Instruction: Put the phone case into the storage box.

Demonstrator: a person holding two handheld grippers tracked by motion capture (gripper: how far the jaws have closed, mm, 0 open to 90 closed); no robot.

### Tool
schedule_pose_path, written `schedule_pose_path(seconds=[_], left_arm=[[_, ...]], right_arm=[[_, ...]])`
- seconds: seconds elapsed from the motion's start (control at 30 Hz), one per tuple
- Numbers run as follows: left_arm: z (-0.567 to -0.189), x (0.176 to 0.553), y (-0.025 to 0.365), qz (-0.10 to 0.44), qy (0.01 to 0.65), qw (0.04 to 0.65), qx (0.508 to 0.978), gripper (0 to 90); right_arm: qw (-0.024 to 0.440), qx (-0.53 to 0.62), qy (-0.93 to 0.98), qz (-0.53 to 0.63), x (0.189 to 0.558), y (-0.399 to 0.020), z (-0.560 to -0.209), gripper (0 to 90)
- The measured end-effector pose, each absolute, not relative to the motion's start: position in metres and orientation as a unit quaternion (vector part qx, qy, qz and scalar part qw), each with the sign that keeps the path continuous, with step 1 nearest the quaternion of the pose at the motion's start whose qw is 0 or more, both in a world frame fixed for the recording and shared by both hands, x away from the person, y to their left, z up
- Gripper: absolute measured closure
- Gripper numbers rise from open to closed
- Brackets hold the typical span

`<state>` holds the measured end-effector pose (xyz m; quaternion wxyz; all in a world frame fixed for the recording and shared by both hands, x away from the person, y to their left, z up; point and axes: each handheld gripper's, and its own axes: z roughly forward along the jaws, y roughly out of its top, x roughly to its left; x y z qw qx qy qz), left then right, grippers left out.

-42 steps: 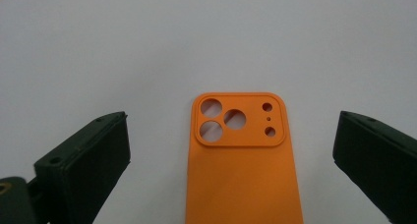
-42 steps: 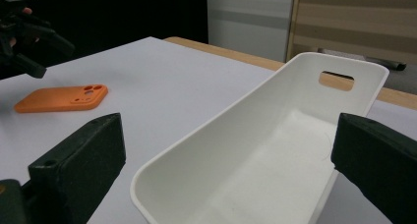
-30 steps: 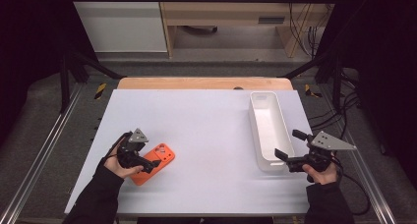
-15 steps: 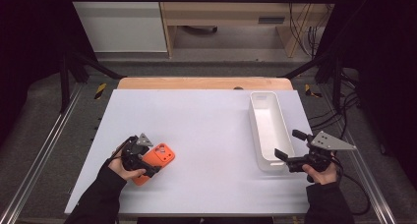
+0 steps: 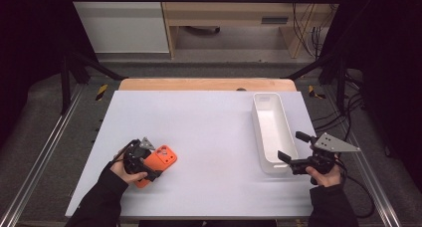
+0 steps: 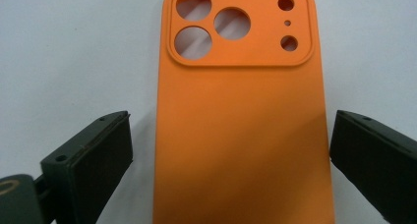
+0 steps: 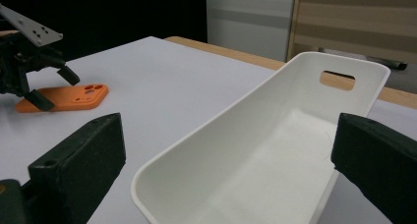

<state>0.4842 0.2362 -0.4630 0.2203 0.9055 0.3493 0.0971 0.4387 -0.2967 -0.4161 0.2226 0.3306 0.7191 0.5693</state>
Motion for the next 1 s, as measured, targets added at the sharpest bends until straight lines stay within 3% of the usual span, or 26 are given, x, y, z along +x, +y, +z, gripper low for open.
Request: schedule_pose_path(seconds=[0.47, 1.0], left_arm=[[-0.4627, 0.4845, 0.2335, 0.085, 0.343, 0.209, 0.912, 14.6], [-0.4600, 0.4872, 0.2325, 0.085, 0.336, 0.213, 0.913, 15.4]], right_arm=[[0.222, 0.330, 0.720, 0.569, 0.4392, -0.2961, -0.4164, 0.5], [0.222, 0.330, 0.720, 0.569, 0.4389, -0.2966, -0.4162, 0.4]])
